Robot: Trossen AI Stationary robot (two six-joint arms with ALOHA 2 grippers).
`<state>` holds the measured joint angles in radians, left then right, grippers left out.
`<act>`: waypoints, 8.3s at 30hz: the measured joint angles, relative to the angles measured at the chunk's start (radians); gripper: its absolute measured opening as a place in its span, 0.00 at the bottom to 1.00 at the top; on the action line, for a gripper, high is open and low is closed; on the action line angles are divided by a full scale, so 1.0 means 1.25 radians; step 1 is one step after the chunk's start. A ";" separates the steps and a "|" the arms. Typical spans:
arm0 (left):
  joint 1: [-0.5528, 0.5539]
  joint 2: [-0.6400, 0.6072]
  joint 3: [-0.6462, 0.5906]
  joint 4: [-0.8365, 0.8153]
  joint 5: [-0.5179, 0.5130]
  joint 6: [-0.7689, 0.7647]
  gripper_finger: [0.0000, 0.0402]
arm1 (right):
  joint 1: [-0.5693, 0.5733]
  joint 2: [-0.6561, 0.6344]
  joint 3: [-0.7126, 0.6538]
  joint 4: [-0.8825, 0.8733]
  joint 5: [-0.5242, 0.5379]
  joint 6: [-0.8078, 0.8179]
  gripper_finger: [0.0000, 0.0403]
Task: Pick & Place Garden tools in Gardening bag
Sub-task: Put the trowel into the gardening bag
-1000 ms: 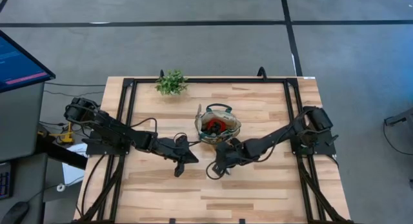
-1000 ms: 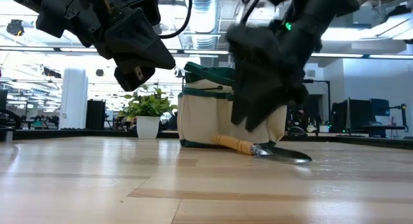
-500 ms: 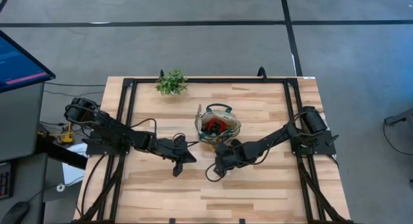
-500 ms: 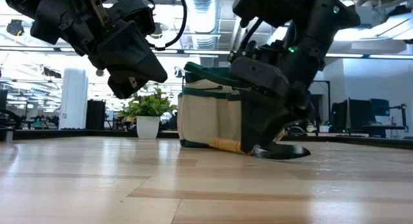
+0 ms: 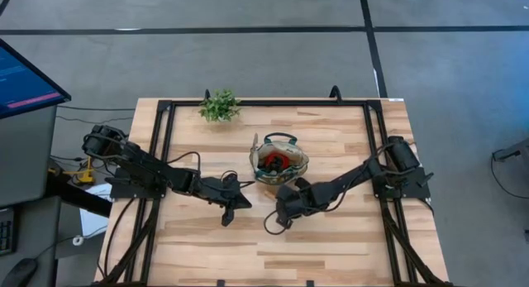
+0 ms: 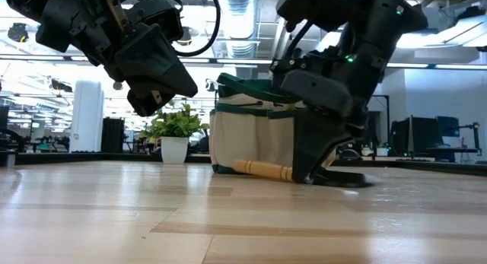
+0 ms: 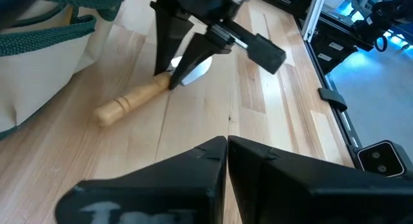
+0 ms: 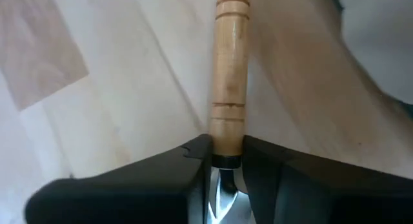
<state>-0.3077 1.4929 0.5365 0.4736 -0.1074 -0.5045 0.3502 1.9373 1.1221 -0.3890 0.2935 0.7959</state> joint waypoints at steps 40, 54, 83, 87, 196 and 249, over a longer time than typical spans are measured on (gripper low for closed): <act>0.000 -0.007 -0.001 0.049 -0.019 0.036 0.01 | 0.073 -0.059 0.405 -0.922 0.129 -0.103 0.13; -0.004 -0.087 0.000 0.062 0.036 0.152 0.16 | 0.064 -0.058 0.404 -0.630 0.050 -0.375 0.13; 0.027 0.072 0.221 -0.166 0.093 0.186 0.32 | 0.054 -0.052 0.404 -0.525 -0.034 -0.485 0.13; 0.026 0.120 0.233 -0.161 0.106 0.169 0.35 | 0.050 -0.052 0.404 -0.495 -0.037 -0.512 0.13; 0.086 0.075 0.165 0.201 -0.173 0.376 0.15 | 0.413 -0.461 -0.441 0.341 1.021 0.076 0.00; 0.089 0.075 0.165 0.215 -0.159 0.377 0.14 | 0.166 -0.391 -0.673 1.481 0.347 -0.747 0.02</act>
<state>-0.1967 1.5867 0.7425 0.7425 -0.3058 -0.0339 0.5583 1.4480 0.2813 1.4617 0.7275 -0.1376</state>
